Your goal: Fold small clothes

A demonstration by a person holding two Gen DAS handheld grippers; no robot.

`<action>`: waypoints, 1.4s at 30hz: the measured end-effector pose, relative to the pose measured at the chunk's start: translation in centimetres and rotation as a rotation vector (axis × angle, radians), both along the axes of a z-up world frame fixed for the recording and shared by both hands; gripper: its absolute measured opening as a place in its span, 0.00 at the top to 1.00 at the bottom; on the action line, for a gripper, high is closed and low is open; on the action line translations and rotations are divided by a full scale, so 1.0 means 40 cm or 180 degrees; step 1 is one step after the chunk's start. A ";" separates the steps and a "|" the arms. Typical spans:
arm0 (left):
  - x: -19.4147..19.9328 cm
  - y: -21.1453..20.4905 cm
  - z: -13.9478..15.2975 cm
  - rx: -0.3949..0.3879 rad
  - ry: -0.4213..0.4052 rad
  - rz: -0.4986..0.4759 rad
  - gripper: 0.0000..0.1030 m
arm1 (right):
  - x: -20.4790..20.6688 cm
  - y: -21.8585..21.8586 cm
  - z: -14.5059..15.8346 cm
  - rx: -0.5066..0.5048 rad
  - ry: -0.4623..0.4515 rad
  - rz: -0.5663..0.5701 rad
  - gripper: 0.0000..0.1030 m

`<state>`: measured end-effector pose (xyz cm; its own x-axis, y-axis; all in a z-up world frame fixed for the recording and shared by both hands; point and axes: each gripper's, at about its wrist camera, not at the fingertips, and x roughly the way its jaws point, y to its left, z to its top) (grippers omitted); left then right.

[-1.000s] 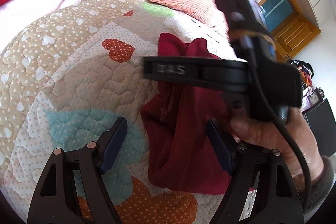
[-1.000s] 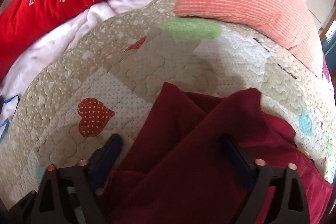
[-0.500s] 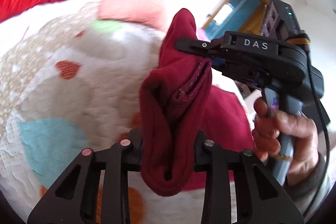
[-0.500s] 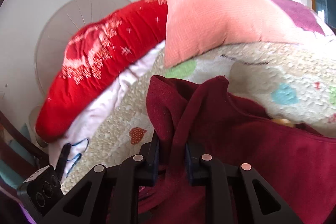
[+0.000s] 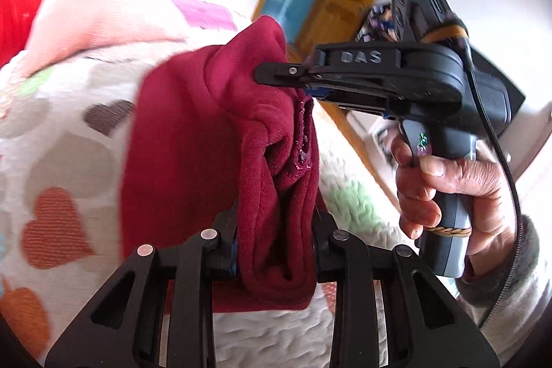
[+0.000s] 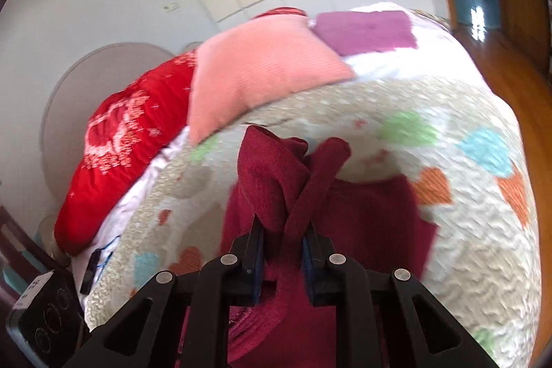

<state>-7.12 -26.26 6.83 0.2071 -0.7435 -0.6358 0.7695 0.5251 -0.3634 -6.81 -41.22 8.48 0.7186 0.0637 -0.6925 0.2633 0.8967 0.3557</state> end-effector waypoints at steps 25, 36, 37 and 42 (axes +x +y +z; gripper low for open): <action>0.026 0.076 -0.045 0.0597 -0.0305 0.0438 0.44 | -0.133 0.070 -0.130 0.0308 0.0315 -0.0130 0.79; 0.014 0.120 -0.084 0.0702 -0.0237 0.0712 0.44 | -0.173 0.093 -0.127 -0.0129 0.0346 -0.0185 0.83; 0.009 0.127 -0.085 0.0661 -0.0148 0.0685 0.44 | -0.186 0.085 -0.120 0.0025 0.0306 -0.0197 0.82; -0.033 0.187 -0.075 0.0409 0.0429 0.0698 0.44 | -0.226 0.083 -0.085 0.0074 0.0232 -0.0206 0.80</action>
<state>-8.45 -18.79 3.82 0.2613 -0.6018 -0.7547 0.5819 0.7220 -0.3743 -15.86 -37.90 5.06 0.6695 0.0355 -0.7420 0.3464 0.8687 0.3542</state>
